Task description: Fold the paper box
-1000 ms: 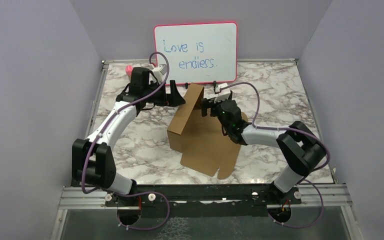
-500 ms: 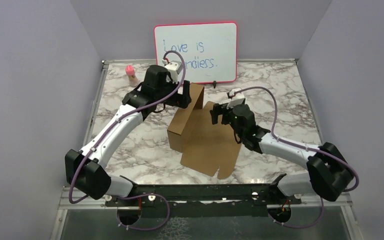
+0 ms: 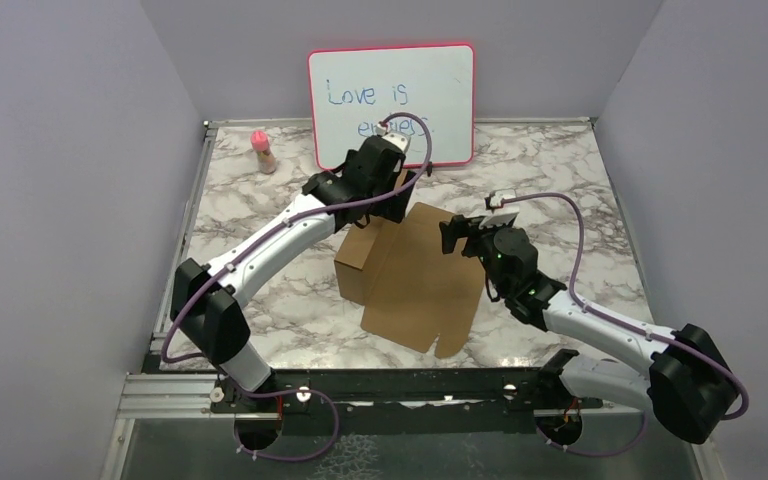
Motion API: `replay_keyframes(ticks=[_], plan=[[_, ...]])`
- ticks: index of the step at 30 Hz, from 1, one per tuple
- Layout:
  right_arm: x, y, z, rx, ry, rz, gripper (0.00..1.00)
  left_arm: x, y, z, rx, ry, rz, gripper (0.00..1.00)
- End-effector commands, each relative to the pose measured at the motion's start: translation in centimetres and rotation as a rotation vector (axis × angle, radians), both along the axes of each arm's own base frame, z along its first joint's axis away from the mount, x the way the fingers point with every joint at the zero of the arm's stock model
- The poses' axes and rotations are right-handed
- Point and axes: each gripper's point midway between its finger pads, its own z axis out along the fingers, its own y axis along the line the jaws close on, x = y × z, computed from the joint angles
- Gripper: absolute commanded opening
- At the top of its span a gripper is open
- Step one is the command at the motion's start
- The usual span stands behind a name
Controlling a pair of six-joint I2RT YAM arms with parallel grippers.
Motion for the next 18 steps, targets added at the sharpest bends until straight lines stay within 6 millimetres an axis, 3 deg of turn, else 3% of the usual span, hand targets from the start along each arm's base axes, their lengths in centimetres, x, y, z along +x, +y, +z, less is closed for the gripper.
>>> replay_keyframes(ticks=[1, 11, 18], plan=[[0.3, -0.8, 1.6, 0.047, -0.05, -0.045, 0.95, 0.6, 0.8, -0.4, 0.088, 0.007, 0.042, 0.95], [0.2, -0.7, 1.6, 0.052, -0.052, -0.038, 0.95, 0.7, -0.5, -2.4, 0.101, 0.072, -0.009, 0.95], [0.1, -0.6, 2.0, 0.059, -0.059, -0.027, 0.95, 1.0, -0.7, -2.8, 0.045, 0.119, -0.028, 0.86]])
